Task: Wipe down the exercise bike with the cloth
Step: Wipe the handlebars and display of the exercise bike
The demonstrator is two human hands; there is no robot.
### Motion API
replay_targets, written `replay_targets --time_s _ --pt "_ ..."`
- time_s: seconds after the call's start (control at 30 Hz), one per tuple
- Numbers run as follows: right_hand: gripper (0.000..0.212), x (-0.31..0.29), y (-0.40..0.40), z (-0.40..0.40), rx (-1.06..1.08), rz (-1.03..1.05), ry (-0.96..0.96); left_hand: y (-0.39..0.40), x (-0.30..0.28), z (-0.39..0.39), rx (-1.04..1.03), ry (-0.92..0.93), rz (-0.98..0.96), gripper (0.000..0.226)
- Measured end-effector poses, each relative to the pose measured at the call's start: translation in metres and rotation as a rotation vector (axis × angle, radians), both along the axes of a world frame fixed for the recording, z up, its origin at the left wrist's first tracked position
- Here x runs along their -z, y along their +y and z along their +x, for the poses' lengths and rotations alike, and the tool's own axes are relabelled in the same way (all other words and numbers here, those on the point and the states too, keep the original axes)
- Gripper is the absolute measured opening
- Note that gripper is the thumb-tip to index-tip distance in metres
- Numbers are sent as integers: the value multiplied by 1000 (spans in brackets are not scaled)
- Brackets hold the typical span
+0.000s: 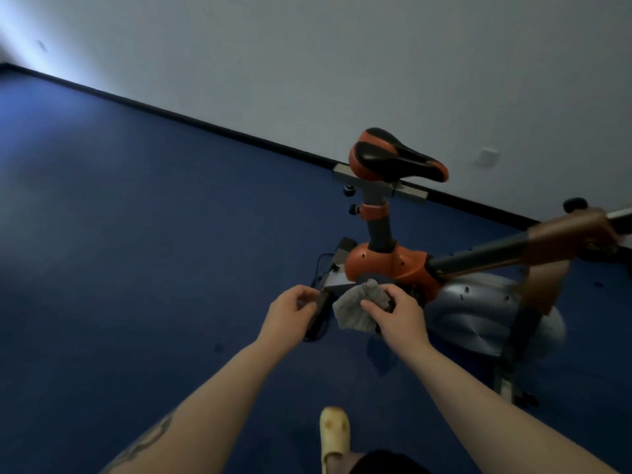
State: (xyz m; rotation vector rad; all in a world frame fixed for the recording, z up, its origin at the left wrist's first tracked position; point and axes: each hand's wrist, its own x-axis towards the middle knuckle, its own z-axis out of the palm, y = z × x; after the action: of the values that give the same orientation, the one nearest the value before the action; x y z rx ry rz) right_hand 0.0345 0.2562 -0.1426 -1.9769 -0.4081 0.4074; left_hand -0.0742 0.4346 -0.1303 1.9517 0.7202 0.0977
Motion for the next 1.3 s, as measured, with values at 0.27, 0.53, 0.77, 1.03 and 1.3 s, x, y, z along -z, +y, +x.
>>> replay_targets --time_s 0.27,0.53,0.77,1.03,1.3 --pt "13 0 143 58 -41 -25 23 144 -6 30 -100 -20 0 19" --pt "15 6 293 73 42 -22 5 302 12 67 17 -1 0 20" --pt "9 -2 391 81 318 12 70 436 10 117 176 32 24 20" --pt "10 -9 447 137 476 -8 40 493 8 215 378 0 17 20" --pt "10 -7 479 249 580 26 12 527 -8 348 523 -16 69 19"
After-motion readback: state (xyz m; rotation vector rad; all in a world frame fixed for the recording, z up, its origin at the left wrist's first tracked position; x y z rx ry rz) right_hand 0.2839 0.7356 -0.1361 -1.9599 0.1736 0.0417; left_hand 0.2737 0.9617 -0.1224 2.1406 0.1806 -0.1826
